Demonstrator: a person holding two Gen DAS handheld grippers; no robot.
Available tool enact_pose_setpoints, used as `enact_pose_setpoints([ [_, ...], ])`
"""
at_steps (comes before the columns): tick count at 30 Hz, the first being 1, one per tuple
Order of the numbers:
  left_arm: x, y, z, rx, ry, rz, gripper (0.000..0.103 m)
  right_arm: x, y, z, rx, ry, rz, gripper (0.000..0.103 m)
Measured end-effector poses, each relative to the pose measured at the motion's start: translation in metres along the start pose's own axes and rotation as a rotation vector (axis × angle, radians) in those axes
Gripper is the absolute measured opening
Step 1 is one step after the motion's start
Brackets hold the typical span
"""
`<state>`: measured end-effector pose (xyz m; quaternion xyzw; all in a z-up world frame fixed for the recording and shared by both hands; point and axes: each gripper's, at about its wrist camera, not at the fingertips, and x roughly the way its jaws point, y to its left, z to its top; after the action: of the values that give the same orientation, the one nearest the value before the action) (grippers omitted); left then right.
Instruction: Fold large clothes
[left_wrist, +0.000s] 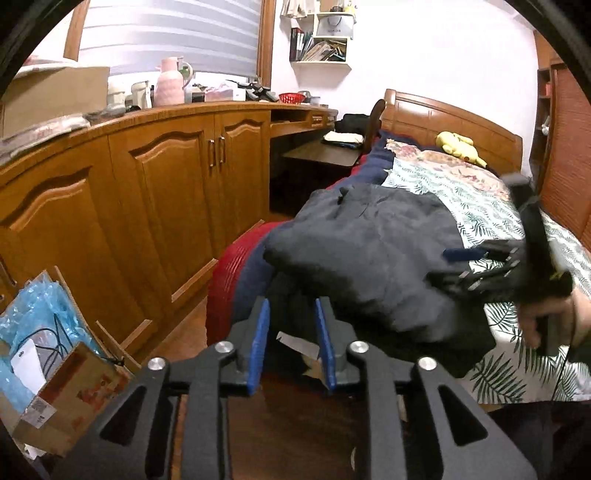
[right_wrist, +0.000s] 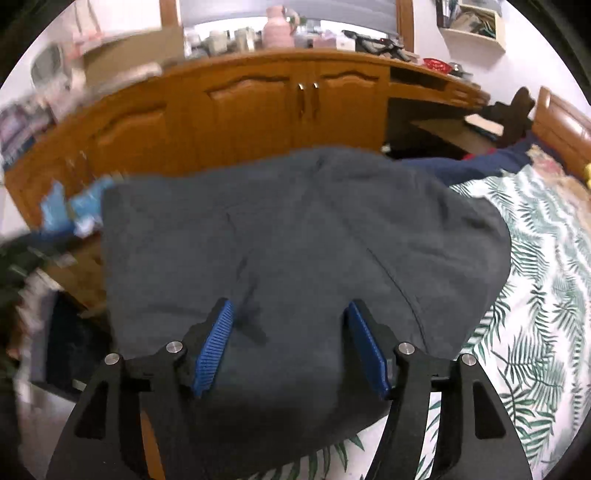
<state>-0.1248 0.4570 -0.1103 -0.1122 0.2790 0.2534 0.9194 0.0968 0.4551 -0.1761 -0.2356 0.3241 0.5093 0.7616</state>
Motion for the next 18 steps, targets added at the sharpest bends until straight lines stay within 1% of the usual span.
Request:
enact_pose_setpoints([
  [2, -0.007, -0.007, 0.005, 0.015, -0.014, 0.002, 0.029, 0.006, 0.006, -0.004, -0.034, -0.006, -0.017, 0.066],
  [5, -0.016, -0.018, 0.011, 0.029, -0.026, -0.005, 0.031, -0.001, 0.003, -0.005, -0.004, -0.004, -0.014, 0.066],
  [7, -0.022, -0.025, 0.016, 0.037, -0.039, -0.008, 0.031, -0.011, 0.002, -0.006, -0.006, -0.010, -0.030, 0.066],
  [10, -0.026, -0.038, 0.023, 0.023, -0.045, -0.047, 0.032, -0.033, 0.002, -0.010, -0.003, -0.032, -0.043, 0.066],
  [12, -0.029, -0.046, 0.025, 0.019, -0.051, -0.054, 0.032, -0.050, 0.000, -0.012, 0.010, -0.060, -0.024, 0.066],
  [18, -0.033, -0.083, 0.034, 0.029, -0.062, -0.109, 0.032, -0.115, -0.005, -0.027, 0.005, -0.143, -0.034, 0.066],
])
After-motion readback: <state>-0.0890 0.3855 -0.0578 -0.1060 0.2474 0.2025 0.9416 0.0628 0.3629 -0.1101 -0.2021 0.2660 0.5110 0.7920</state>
